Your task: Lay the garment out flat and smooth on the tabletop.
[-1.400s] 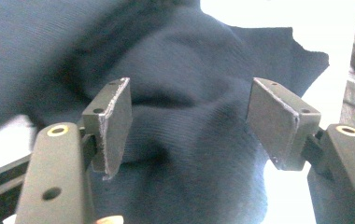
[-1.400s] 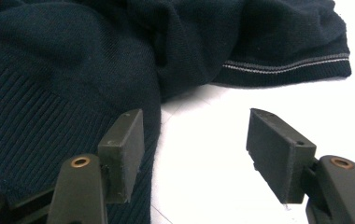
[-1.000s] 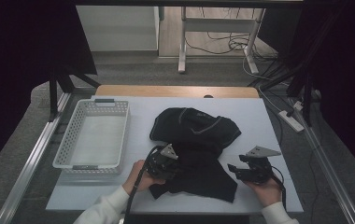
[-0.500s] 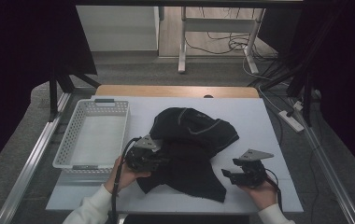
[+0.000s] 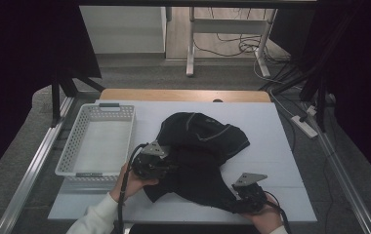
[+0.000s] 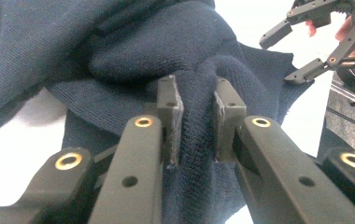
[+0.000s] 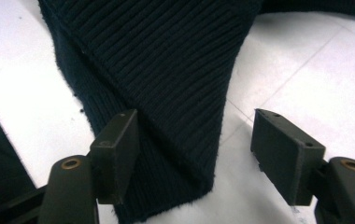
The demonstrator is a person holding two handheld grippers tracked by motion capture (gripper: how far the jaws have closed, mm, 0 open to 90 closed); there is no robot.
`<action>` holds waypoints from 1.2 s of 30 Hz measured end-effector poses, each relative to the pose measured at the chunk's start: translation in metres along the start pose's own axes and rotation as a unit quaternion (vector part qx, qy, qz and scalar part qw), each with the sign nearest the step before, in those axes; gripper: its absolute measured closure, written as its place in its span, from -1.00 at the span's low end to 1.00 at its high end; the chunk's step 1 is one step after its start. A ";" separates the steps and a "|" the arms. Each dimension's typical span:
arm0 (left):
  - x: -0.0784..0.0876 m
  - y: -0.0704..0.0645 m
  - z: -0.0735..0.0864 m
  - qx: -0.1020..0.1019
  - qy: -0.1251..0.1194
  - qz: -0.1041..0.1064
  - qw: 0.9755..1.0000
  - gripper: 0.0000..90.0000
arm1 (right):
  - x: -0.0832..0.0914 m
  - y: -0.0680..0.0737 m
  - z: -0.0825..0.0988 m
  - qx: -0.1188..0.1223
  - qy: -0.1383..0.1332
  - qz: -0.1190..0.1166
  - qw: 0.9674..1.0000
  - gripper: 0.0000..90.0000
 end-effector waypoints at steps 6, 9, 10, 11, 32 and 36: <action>0.000 0.001 -0.001 0.002 -0.002 0.001 1.000 0.68 | 0.002 0.003 -0.002 0.006 -0.008 -0.015 1.000 0.54; 0.000 0.000 -0.001 0.002 -0.003 0.001 1.000 0.68 | 0.005 0.000 -0.004 0.019 -0.008 0.002 1.000 0.79; 0.000 0.000 -0.001 0.000 -0.003 0.001 1.000 0.68 | 0.007 -0.002 -0.005 0.021 -0.010 0.007 1.000 0.80; 0.000 -0.001 -0.002 0.000 -0.004 0.002 1.000 0.68 | 0.009 -0.004 -0.006 0.019 -0.013 0.011 1.000 0.81; -0.016 -0.024 -0.003 -0.019 0.004 0.038 0.999 0.69 | 0.106 -0.024 -0.037 0.022 -0.136 0.071 0.988 0.83; -0.018 -0.026 0.004 -0.020 0.015 0.043 0.999 0.69 | 0.091 -0.017 -0.023 0.017 -0.114 0.050 0.992 0.82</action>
Point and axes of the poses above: each handheld gripper's, and its own axes: x roughly backward along the jaws, z roughly out of its underside, y roughly to its left, the point moved 10 cm from there along -x, roughly forward along the jaws, and after that the axes turned 5 degrees about -x, right-handed, at the moved point
